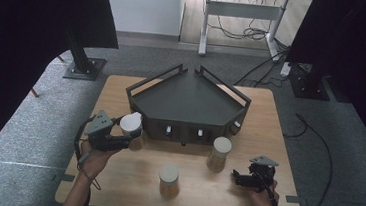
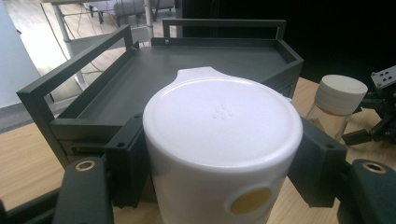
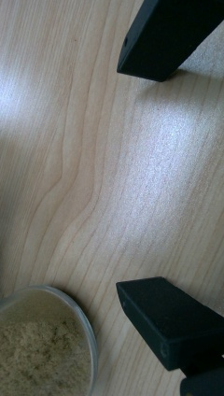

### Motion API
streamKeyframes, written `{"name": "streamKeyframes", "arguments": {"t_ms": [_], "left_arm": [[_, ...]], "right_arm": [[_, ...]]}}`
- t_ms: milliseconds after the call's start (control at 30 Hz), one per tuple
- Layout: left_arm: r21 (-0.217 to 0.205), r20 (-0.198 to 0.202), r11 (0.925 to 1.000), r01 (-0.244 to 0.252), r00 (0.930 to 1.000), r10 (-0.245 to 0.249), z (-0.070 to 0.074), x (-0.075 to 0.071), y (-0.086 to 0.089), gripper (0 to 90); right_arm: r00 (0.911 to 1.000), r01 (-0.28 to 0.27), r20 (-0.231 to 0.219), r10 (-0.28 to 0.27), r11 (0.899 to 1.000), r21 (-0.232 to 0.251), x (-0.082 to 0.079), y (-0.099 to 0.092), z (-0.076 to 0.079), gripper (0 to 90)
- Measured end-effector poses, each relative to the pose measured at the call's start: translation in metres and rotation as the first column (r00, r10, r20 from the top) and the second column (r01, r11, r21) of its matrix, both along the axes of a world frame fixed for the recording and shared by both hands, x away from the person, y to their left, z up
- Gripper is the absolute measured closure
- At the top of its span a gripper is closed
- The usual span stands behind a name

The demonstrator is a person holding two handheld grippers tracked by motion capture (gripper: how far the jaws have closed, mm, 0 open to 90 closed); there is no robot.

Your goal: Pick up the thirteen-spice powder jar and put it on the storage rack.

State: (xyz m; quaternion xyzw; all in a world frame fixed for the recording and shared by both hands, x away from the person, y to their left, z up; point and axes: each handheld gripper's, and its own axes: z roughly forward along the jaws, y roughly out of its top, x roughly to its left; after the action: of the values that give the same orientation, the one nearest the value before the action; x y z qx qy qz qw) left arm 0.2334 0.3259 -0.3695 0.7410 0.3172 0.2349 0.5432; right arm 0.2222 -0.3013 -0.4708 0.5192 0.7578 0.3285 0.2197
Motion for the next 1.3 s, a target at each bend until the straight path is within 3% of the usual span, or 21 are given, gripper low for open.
{"name": "streamKeyframes", "arguments": {"t_ms": [433,933,1300], "left_arm": [[0.002,-0.011,1.0,-0.006,0.9999,0.006,0.021,0.015,-0.002,30.8],[0.023,0.02,0.9995,-0.021,0.9996,0.02,0.055,0.038,-0.018,30.8],[0.034,0.022,0.9989,-0.031,0.9993,0.031,0.064,0.061,-0.027,30.8]], "right_arm": [[1.0,0.0,0.0,0.0,1.0,0.0,0.0,0.0,0.0,0.0],[1.0,0.001,0.0,-0.001,1.0,0.001,0.0,0.0,0.0,0.0],[1.0,0.001,0.0,-0.001,1.0,0.001,0.0,0.0,0.0,0.0]]}}
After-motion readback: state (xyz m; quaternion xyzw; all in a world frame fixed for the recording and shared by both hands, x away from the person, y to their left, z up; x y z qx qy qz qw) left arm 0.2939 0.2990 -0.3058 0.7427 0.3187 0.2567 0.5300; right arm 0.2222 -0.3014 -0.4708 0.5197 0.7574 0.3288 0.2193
